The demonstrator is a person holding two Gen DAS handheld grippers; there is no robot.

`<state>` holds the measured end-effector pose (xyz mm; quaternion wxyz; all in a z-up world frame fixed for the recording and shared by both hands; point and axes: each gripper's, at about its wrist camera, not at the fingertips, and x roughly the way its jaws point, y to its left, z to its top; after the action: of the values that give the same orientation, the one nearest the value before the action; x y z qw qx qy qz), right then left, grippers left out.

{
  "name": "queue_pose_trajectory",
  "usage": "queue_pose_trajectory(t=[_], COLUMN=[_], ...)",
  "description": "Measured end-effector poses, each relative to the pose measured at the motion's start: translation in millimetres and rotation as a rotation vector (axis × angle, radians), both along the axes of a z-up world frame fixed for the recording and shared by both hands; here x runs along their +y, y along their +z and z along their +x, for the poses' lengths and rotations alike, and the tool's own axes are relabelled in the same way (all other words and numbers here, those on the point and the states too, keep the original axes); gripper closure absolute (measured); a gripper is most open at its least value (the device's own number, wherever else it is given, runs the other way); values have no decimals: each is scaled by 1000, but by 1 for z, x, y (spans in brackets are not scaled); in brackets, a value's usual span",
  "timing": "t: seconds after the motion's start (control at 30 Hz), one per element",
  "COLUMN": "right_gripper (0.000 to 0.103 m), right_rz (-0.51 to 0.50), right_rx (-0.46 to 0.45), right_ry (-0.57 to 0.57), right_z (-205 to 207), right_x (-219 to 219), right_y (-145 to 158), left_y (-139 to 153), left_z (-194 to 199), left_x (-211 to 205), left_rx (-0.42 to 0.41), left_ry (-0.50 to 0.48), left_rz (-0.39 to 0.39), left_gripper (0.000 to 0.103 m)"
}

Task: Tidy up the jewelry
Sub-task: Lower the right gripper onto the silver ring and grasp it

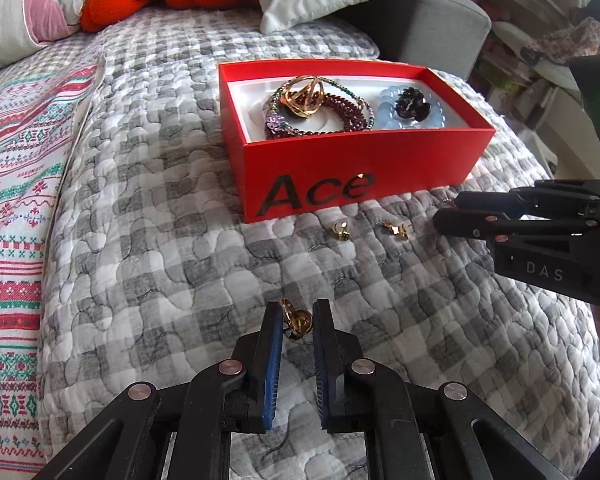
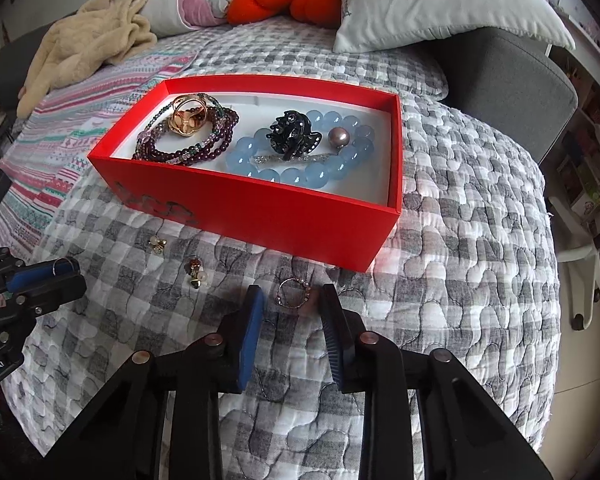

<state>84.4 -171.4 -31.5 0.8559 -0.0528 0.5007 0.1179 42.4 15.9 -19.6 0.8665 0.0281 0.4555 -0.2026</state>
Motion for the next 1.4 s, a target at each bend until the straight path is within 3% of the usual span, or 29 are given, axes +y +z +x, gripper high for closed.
queue_pose_trajectory(t=[0.17,0.23,0.43,0.7,0.77,0.87,0.9,1.07,1.17,1.27,1.4], right_gripper=[87,98,98,96,88,55,53,53,55,63,75], right_rz=[12,22,27,132,137,159,169,117,29,-56,-51], right_rx=[6,10,11,13,13,21,20,36,17,-27,-25], right_ry=[-10,-10,-7,-13,-19,-30,-38,-42,2,47,51], right_z=[2,4,2,-5,-5,-4,-2,3,-2,-8,-8], right_x=[-3,-2,-1,-19,-24,-30,-31,-22,-5,9,11], right_y=[1,2,6,21,22,20,20,9,1,-2,-3], left_y=[5,8,19,21,19,16,16,15,13,13,13], left_z=[1,3,8,7,10,11,11,10,10,9,9], left_x=[9,14,20,25,25,22,21,19,19,19,19], left_rx=[-5,-9,-29,-23,-11,0,-1,-2,4,4,3], left_ry=[21,32,75,93,99,97,95,86,85,85,84], left_rz=[-19,-30,-45,-72,-74,-69,-68,-65,-59,-54,-54], left_gripper=[94,94,94,94,94,94,94,94,94,94,93])
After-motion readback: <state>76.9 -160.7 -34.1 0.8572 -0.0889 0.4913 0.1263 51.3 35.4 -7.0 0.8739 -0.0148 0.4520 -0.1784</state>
